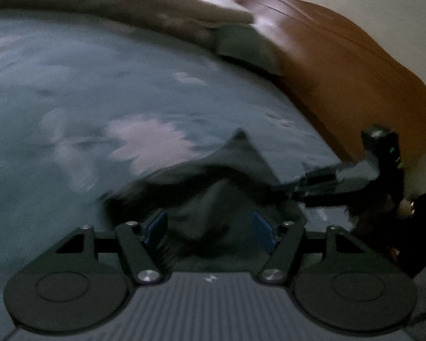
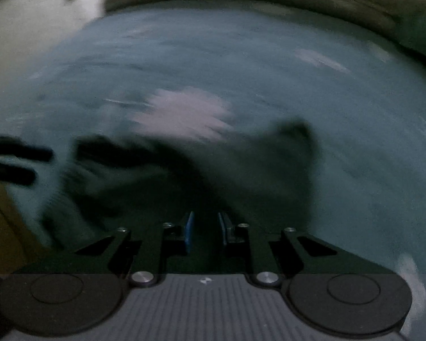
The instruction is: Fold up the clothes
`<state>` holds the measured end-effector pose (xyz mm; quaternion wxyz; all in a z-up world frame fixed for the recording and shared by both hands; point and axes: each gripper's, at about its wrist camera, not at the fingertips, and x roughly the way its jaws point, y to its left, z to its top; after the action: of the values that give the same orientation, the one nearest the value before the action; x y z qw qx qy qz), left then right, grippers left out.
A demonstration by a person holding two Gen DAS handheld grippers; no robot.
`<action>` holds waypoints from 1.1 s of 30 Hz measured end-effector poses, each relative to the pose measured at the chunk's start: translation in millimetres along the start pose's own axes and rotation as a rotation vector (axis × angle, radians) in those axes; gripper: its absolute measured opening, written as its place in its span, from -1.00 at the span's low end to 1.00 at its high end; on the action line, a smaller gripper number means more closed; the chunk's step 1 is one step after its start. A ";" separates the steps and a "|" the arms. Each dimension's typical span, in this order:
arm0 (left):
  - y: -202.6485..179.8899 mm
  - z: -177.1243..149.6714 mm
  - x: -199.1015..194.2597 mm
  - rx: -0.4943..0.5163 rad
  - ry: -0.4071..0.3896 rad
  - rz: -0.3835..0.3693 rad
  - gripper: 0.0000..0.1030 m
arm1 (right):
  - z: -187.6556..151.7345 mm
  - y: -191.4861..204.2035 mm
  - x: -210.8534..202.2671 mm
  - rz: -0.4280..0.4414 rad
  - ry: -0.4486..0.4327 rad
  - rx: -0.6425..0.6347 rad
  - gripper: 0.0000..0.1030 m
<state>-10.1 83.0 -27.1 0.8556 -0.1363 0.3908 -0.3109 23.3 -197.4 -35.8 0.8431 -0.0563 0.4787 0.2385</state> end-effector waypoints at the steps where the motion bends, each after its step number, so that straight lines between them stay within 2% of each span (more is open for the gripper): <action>1: -3.0 1.1 9.7 0.018 0.017 -0.013 0.28 | -10.9 -8.2 2.2 -0.004 0.008 0.045 -0.55; 4: -5.5 -4.3 33.8 0.055 0.085 -0.005 0.28 | -40.2 -25.0 2.7 -0.007 0.001 0.143 -0.57; 6: 5.7 -20.0 40.3 0.017 0.169 0.027 0.24 | -52.1 -26.0 -3.9 -0.008 -0.010 0.163 -0.58; 8: 12.4 -30.0 26.1 -0.011 0.166 -0.008 0.29 | -56.5 -27.5 -10.2 -0.015 0.000 0.179 -0.59; 11: 12.8 -24.0 8.8 -0.022 0.174 -0.005 0.27 | -46.0 -28.9 -22.2 -0.024 -0.026 0.145 -0.58; 13: 5.8 -10.7 4.0 0.014 0.139 0.005 0.27 | -30.7 -28.8 -24.5 -0.021 -0.063 0.115 -0.58; 15: -2.6 2.7 9.7 0.043 0.093 -0.037 0.29 | -8.5 -28.0 -21.6 -0.009 -0.115 0.079 -0.58; 19: -24.8 26.0 46.1 0.107 0.021 -0.125 0.29 | 34.8 -39.1 16.4 -0.011 -0.145 0.048 -0.58; 21: -34.7 28.4 71.5 0.130 0.029 -0.166 0.29 | 50.1 -50.0 39.5 -0.002 -0.136 0.052 -0.59; 22: -37.9 26.4 81.3 0.140 0.039 -0.169 0.29 | 55.7 -56.2 50.9 0.003 -0.125 0.057 -0.70; 24: -37.1 17.9 100.5 0.133 0.102 -0.139 0.29 | 66.4 -68.2 72.8 0.013 -0.105 0.065 -0.84; 26: -29.4 3.5 106.7 0.104 0.180 -0.067 0.27 | 70.0 -70.1 76.9 0.026 -0.107 0.059 -0.89; 29: -21.5 -16.7 83.1 0.075 0.212 -0.046 0.32 | 75.3 -73.2 83.0 0.047 -0.111 0.050 -0.89; 32: -26.4 -23.2 57.8 0.074 0.255 0.019 0.32 | 74.4 -82.4 77.5 0.091 -0.112 0.061 -0.88; 33: -29.8 -21.5 52.7 0.079 0.261 0.043 0.29 | 73.4 -85.8 69.6 0.109 -0.118 0.069 -0.81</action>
<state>-12.6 26.7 -57.8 0.8085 -0.0524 0.4893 -0.3227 149.5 -224.9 -66.0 0.8571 0.0133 0.4383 0.2704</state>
